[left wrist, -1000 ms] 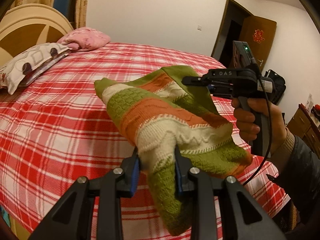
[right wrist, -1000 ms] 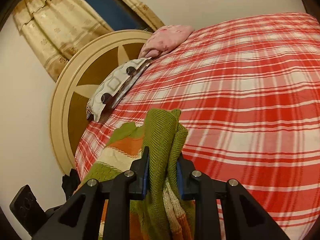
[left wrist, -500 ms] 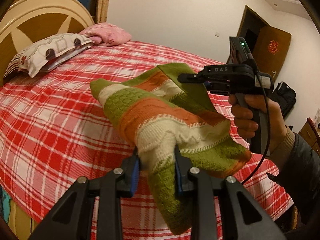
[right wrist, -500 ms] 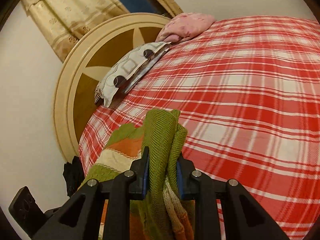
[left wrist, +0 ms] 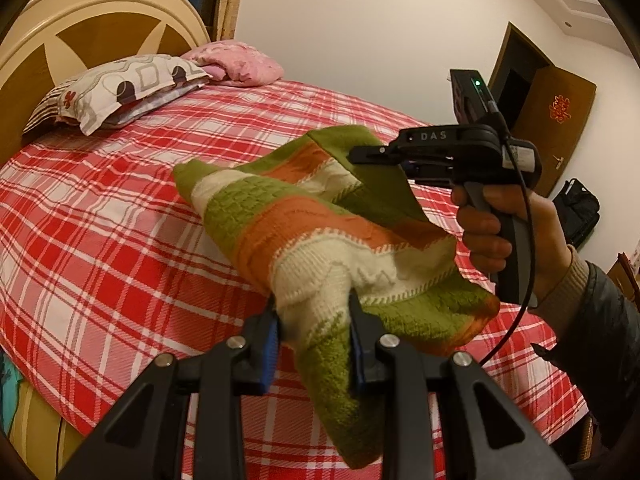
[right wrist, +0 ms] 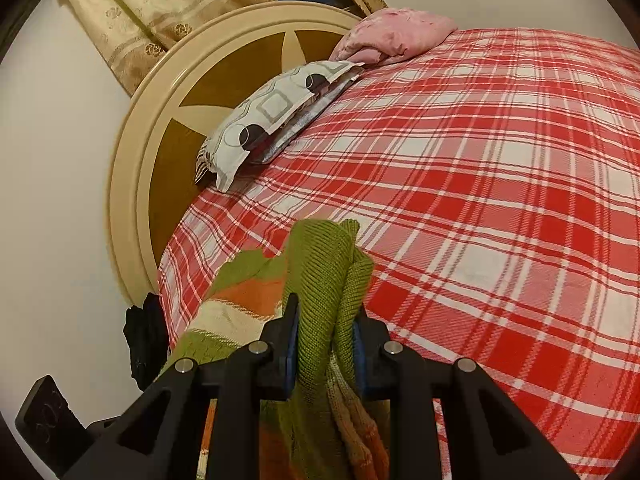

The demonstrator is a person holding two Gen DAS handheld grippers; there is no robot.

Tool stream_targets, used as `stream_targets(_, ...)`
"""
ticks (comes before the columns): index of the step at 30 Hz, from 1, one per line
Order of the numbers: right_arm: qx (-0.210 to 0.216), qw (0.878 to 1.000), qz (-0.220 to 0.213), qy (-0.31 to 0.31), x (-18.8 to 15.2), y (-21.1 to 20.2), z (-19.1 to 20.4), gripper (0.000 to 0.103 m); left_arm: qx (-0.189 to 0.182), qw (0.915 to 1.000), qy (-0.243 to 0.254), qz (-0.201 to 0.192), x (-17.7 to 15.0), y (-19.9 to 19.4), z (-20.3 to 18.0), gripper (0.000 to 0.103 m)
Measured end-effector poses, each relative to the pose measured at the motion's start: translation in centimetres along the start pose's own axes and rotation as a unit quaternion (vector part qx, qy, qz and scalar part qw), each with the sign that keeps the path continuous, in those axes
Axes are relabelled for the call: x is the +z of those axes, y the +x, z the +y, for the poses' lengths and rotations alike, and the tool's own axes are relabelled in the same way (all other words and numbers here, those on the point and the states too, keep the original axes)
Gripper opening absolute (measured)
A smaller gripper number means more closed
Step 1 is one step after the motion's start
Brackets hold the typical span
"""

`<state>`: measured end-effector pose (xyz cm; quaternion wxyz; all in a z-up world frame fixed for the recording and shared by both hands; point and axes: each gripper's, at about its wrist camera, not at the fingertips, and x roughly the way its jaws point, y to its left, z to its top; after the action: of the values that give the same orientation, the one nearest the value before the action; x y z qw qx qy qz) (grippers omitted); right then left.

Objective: Fold small clothes

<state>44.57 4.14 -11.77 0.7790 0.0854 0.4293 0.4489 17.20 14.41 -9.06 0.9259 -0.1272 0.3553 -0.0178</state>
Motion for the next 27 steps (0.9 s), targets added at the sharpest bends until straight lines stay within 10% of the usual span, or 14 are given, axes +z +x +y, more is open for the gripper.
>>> stream_targets(27,-0.030,0.998,0.055,0.016,-2.5,4.2,-1.7,0.029,0.011,0.9986,-0.001,0.052,-4.3,2.1,2.0,0.030)
